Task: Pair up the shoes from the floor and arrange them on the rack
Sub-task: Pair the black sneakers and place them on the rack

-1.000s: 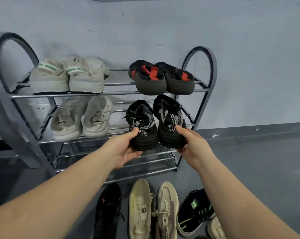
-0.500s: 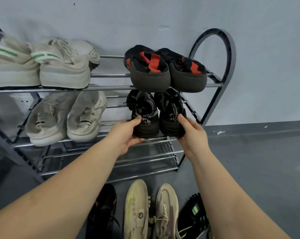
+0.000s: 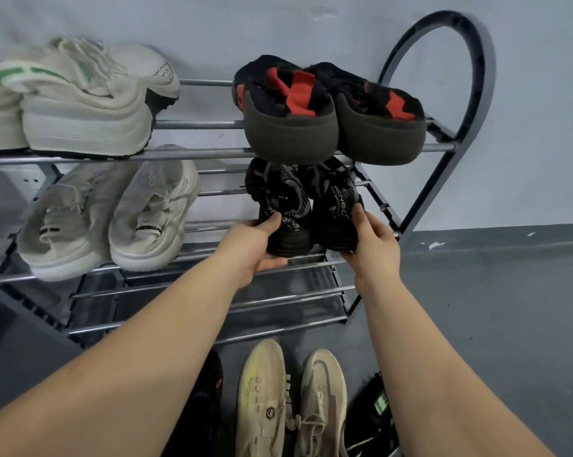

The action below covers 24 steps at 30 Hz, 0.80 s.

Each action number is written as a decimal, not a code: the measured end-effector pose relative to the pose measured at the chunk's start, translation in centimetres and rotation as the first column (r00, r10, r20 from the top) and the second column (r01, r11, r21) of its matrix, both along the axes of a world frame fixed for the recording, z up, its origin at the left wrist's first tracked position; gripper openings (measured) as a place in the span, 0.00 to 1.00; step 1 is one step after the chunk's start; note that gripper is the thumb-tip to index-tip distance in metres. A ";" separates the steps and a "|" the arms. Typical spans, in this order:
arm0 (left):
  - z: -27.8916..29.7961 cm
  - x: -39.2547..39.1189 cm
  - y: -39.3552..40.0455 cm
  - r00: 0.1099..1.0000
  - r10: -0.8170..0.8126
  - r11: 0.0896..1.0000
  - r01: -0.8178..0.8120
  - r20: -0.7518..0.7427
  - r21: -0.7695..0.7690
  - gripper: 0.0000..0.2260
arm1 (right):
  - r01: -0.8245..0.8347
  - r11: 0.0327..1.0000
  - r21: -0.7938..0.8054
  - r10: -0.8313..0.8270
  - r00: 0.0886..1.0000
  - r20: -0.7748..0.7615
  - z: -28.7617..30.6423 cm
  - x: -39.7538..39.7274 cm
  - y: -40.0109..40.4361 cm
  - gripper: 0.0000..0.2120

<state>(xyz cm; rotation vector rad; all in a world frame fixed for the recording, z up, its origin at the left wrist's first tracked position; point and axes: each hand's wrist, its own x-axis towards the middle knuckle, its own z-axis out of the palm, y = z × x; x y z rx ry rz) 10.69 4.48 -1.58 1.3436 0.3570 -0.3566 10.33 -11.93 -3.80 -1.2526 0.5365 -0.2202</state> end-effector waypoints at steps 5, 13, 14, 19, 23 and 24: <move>-0.2 0.1 0.0 0.996 -0.080 0.993 0.084 -0.047 0.078 0.20 | 0.024 0.957 -0.290 -0.039 0.998 -0.046 -0.7 0.4 0.1 0.21; 0.4 -0.6 0.3 0.995 -0.094 0.987 0.097 -0.031 0.129 0.23 | -0.072 0.899 -0.433 0.025 0.993 -0.113 -0.1 -0.1 0.2 0.26; 0.6 -0.9 0.4 0.994 -0.106 0.983 0.109 -0.025 0.149 0.24 | -0.114 0.886 -0.449 0.052 0.988 -0.147 0.3 -0.4 0.3 0.31; 1.0 -2.2 2.0 0.975 -0.195 0.851 0.113 0.110 0.513 0.32 | -0.275 0.782 -0.560 0.119 0.946 -0.300 1.9 -2.1 0.9 0.40; 1.7 -4.4 3.9 0.896 -0.404 0.477 0.034 0.185 0.878 0.33 | -0.381 0.563 -0.734 0.140 0.919 -0.370 2.7 -4.9 1.8 0.39; 2.0 -5.2 4.2 0.870 -0.454 0.416 0.019 0.190 0.909 0.33 | -0.396 0.492 -0.775 0.152 0.916 -0.371 3.0 -5.8 2.2 0.39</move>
